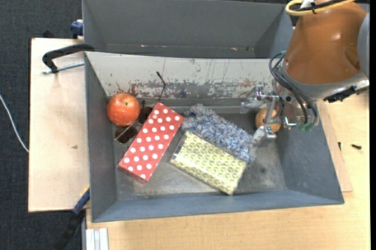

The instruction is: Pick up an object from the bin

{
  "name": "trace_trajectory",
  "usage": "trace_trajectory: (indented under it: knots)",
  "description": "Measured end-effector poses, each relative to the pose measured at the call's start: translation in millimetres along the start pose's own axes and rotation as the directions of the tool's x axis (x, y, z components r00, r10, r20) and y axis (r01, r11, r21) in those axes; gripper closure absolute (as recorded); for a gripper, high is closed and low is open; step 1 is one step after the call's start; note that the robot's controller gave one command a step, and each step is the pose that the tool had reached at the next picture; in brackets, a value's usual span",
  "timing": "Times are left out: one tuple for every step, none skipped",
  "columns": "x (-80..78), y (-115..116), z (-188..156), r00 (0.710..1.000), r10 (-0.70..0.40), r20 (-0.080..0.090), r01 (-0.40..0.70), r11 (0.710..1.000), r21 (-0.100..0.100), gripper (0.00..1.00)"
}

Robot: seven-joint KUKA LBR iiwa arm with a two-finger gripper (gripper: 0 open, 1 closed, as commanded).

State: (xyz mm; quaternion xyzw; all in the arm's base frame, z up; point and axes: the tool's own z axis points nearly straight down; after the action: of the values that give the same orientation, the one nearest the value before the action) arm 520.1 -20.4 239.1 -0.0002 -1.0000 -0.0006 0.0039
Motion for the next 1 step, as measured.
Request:
trace_trajectory:
  knots:
    - [-0.7,0.0,-3.6,1.0,0.0,0.007,0.0,1.0,0.0,0.0]
